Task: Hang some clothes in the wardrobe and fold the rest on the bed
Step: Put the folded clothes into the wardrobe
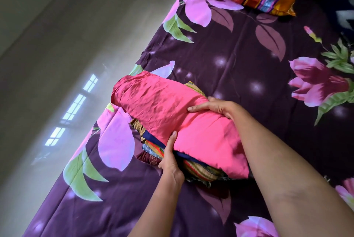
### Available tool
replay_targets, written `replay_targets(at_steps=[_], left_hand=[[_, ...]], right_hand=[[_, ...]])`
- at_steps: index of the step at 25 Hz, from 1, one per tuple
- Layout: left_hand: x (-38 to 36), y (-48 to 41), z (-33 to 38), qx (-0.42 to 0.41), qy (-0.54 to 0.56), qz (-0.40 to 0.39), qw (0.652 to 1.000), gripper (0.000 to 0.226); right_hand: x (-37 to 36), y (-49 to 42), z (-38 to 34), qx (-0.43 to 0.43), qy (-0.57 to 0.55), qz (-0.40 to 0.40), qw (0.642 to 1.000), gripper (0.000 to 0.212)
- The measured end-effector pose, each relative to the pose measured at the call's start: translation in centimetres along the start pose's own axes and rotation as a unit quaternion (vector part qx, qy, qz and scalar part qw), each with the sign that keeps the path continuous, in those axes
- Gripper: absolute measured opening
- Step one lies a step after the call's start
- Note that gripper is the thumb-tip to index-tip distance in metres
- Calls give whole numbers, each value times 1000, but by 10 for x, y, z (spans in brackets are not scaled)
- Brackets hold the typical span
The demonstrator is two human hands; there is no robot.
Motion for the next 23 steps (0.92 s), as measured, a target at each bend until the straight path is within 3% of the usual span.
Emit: replay_targets(at_steps=[3,5,6,9,12,14,18,21,23], left_hand=[[4,11,2,-14,-27,-68,997,94],[6,19,2,-24,-34,-114,993,68],[9,21,3,-26,-33,-124,991,67],[29,31,1,-34,-58,-89,994,94],[54,65,-1,-65,-105,-65,990,92],[71,90,0,-82,-120,-53,988,90],[108,142,3,-122,-227,3,966,143],[126,199,14,-238,-331,-46,912,133],[139,233,14,-277,-372,-95,881,116]], right_hand=[[-5,13,12,-16,-53,-16,998,134],[-7,27,19,-9,-74,-11,997,125],[-8,35,23,-1,-84,-3,996,116],[-21,65,43,-7,-123,12,992,102],[-44,105,76,-13,-184,15,983,118],[-59,145,87,15,-227,33,973,117],[-87,227,92,121,-232,76,962,115],[-114,291,99,198,-233,77,949,97],[-129,332,107,199,-263,86,940,70]])
Point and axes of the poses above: each hand's wrist, its own y-axis away from the middle knuckle, its own x-axis out of the back of the hand, z = x × y, the point moved 6 cm from there along -y, towards the middle knuckle, and after that the axes turned 2 degrees about -z, right-handed, at the moved point
